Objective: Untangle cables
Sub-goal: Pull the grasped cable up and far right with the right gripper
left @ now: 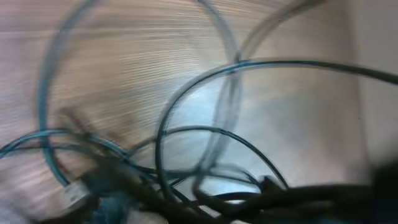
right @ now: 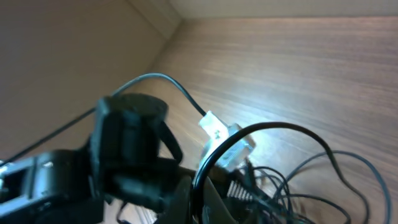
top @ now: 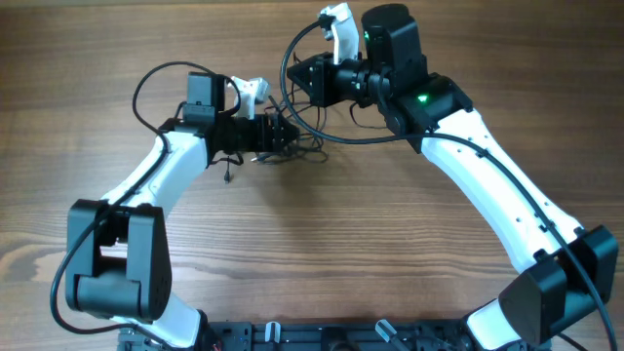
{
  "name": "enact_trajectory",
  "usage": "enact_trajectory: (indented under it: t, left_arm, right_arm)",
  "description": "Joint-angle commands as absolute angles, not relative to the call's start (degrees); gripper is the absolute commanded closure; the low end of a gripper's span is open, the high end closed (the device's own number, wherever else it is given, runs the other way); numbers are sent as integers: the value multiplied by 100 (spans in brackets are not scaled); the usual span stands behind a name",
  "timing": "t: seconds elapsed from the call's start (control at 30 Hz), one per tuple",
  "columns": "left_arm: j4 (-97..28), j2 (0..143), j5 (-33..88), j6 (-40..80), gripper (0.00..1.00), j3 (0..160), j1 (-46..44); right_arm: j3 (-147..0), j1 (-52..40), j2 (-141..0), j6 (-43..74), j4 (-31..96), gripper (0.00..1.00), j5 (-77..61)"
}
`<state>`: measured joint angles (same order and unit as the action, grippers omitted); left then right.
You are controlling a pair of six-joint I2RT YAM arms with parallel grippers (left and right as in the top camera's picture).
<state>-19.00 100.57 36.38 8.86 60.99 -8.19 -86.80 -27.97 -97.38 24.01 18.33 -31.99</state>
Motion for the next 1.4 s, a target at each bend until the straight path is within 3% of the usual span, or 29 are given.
enact_trajectory:
  t: [0.0, 0.07, 0.27, 0.47, 0.8, 0.93, 1.1, 1.37]
  left_arm:
    - [-1890, 10169, 1920, 1833, 61, 6097, -810]
    - [-1887, 10248, 1461, 2121, 68, 6097, -810]
    - [-1883, 10495, 980, 2473, 73, 6099, -792]
    - [-1929, 10503, 884, 2473, 74, 6099, -576]
    - [-2078, 10503, 891, 2467, 73, 6099, -91]
    - [-2145, 10503, 888, 2425, 71, 6099, 49]
    - [-2257, 10503, 941, 2425, 59, 6099, 373]
    - [-2362, 10501, 1212, 2429, 58, 6099, 668]
  right_arm:
    - [-8777, -2803, -9240, 2567, 1594, 96, -3544]
    - [-8777, -2803, -9076, 2569, 1509, 96, -3588]
    - [-8777, -2803, -8473, 2547, 1098, 96, -3564]
    - [-8777, -2803, -7881, 2499, 423, 96, -2945]
    - [-8777, -2803, -7258, 1422, -753, 96, -2073]
    - [-8777, -2803, -7135, 1026, -362, 96, -930]
    - [-8774, -2803, -7168, 939, 720, 96, 821]
    - [-8774, -2803, -7308, 897, 1747, 96, 1708]
